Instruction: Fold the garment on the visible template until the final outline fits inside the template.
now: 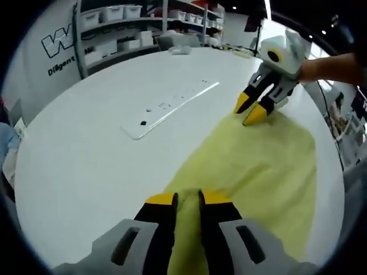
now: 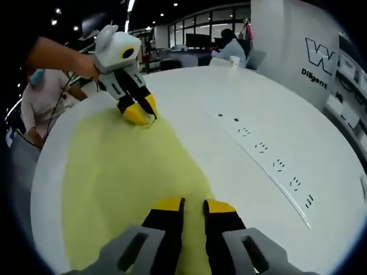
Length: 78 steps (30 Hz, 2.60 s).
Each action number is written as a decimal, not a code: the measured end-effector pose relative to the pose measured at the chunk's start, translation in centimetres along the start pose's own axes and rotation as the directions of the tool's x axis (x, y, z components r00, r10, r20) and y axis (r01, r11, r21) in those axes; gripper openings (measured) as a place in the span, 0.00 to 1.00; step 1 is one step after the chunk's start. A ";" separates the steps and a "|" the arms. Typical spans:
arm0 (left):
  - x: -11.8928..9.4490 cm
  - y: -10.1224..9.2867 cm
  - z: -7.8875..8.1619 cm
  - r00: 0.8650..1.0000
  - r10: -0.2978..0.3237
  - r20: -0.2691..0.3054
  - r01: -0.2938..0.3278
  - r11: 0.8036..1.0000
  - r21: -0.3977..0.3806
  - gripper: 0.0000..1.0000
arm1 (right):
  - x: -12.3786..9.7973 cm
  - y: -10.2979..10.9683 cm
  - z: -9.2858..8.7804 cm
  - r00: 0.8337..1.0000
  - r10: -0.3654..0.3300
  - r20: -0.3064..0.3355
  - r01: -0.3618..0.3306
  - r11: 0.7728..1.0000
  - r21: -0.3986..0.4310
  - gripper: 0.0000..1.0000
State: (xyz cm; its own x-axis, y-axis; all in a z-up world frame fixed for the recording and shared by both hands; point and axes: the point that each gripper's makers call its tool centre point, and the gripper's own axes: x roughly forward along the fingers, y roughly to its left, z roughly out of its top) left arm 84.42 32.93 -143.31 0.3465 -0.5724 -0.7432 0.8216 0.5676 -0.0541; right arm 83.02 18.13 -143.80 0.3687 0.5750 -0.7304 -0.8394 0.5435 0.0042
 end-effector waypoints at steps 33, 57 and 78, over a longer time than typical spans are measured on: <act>-0.7 4.2 1.7 0.967 0.251 0.036 -0.252 0.968 0.011 0.10 | -1.2 -4.2 1.2 0.973 -0.228 0.018 0.229 0.972 -0.043 0.04; -4.5 1.8 -2.5 0.976 0.213 0.035 -0.214 0.977 0.011 0.18 | -5.4 -2.2 -3.6 0.971 -0.235 -0.052 0.239 0.967 0.084 0.17; -9.8 -1.9 -4.1 0.979 0.191 0.077 -0.186 0.980 -0.075 0.34 | -10.2 1.8 -2.8 0.970 -0.240 0.046 0.224 0.946 0.233 0.32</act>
State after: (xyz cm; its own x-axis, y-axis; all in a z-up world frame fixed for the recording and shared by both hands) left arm 77.64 39.91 -138.72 0.5310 -0.4967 -0.6865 0.7067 0.7066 0.0354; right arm 76.68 11.55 -138.25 0.5777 0.4550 -0.6777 -0.6189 0.7855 -0.0002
